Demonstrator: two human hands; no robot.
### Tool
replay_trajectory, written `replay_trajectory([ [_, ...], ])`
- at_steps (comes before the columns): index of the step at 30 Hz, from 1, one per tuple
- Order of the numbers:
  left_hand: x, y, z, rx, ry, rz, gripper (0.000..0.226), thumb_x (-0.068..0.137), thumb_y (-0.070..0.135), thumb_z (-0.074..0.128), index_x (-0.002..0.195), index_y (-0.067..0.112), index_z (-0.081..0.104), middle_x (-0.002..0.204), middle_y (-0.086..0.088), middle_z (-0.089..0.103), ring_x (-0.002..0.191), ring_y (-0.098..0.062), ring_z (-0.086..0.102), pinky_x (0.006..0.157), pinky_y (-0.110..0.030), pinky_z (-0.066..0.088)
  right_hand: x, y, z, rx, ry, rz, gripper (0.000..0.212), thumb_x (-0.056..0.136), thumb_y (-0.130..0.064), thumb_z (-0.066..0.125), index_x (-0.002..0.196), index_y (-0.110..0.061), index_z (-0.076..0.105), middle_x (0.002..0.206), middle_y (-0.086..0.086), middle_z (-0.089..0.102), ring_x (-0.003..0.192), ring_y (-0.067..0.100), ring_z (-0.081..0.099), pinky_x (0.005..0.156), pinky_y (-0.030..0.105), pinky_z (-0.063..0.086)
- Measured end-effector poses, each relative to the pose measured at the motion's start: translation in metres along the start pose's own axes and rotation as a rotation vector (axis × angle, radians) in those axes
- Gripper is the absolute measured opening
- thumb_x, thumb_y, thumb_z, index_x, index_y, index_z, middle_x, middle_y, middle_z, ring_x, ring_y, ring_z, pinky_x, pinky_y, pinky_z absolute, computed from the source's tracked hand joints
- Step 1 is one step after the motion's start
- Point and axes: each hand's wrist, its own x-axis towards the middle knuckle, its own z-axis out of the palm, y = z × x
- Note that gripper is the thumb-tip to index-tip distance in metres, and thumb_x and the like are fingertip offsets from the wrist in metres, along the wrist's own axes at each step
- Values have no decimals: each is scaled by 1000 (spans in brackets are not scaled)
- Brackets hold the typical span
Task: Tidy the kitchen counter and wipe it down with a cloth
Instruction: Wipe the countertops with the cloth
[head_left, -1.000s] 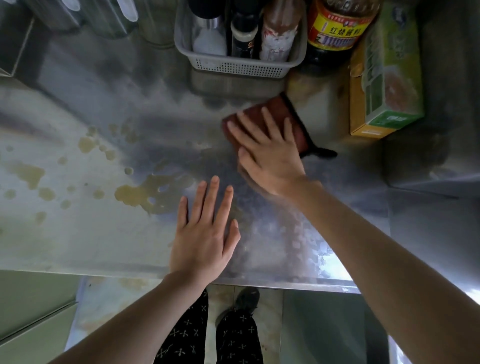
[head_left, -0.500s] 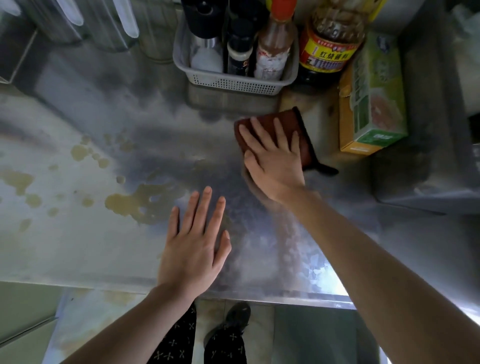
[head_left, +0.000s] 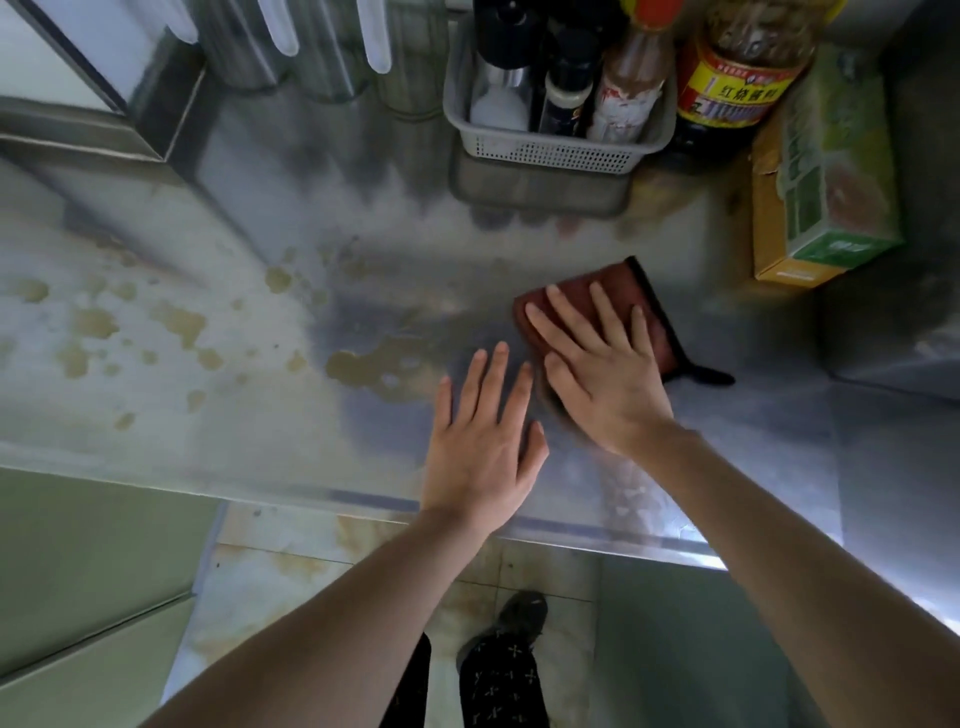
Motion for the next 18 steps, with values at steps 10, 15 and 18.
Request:
replay_trajectory([
  [10,-21,-129,-51,-17,113,-131,54,89,35,29,135,8,42,145,-15,38,131,-31,38,106,-50,29,-45,-80,21,165,97,600,58,90,-45,8,147,-36,1,157,-10,-2,145,29,-4,113,55,-5],
  [15,-27,-174,-53,63,38,-38,55,89,32,29,132,3,45,142,-18,42,128,-34,41,102,-50,32,-62,-130,42,30,61,288,54,93,-40,24,146,-30,20,154,-5,21,141,35,23,108,62,22],
  [18,-27,-177,-52,48,48,-19,54,90,31,29,134,3,44,143,-17,40,131,-33,39,103,-50,31,-62,-127,43,80,116,530,56,91,-44,13,146,-35,7,155,-10,6,145,31,8,112,57,6],
])
